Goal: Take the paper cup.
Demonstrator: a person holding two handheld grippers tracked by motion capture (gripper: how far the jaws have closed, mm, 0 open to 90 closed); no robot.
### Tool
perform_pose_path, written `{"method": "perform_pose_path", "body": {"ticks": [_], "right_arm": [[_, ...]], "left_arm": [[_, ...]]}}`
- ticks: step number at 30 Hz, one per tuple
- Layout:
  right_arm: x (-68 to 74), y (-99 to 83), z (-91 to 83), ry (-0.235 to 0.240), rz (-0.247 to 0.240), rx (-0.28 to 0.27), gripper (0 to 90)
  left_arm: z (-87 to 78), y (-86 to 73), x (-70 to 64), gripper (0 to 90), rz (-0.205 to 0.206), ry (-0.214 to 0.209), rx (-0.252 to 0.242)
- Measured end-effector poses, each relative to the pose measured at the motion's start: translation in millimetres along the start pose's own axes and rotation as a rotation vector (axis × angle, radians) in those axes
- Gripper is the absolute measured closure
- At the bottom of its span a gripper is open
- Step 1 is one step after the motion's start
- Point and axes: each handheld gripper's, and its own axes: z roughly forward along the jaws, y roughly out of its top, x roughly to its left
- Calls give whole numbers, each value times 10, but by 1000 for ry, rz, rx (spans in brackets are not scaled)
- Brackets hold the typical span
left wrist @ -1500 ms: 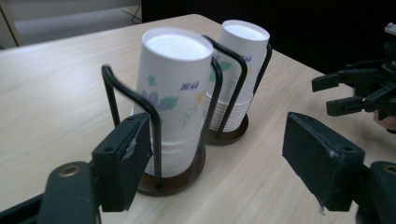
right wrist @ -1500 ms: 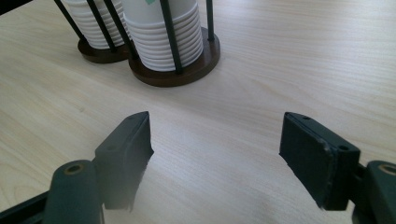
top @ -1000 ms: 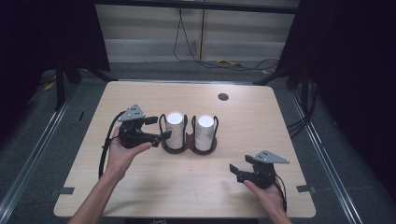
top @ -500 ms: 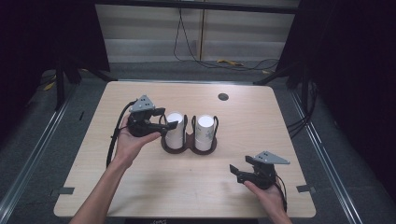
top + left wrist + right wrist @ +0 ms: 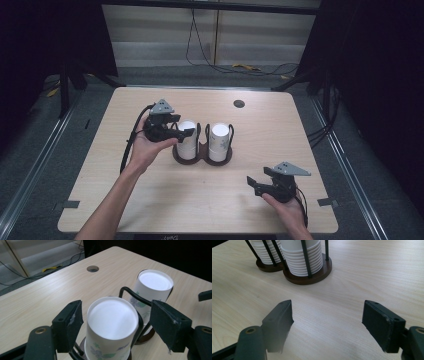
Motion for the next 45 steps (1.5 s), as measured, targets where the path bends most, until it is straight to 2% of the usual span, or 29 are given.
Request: {"method": "perform_pose_path", "body": {"ticks": [5,8,11,15,17,20,24,39,45], "right_arm": [[2,0,5,0,-1,3,245],[4,0,4,1,0,4,245],[1,1,6,-2,0,5,245],[2,1,8,-4,-2,6,245],[2,1,8,-4,-1,7,245],[1,0,8,-8,-3,8,245],[-1,0,10,-10,-3,9,245],[3,0,15,-9,-3,11,245],[0,0,18,-9,-4,11,245]], "left_arm": [[54,3,23,267,4,6,27],[62,18,24,251,0,5,24],[91,51,15,246,17,4,39],[137,56,24,245,16,4,56],[173,43,31,253,18,4,70],[201,24,36,317,21,1,73],[242,10,36,293,20,-4,94],[237,16,88,286,5,-20,133],[243,51,106,255,15,-19,211]]}}
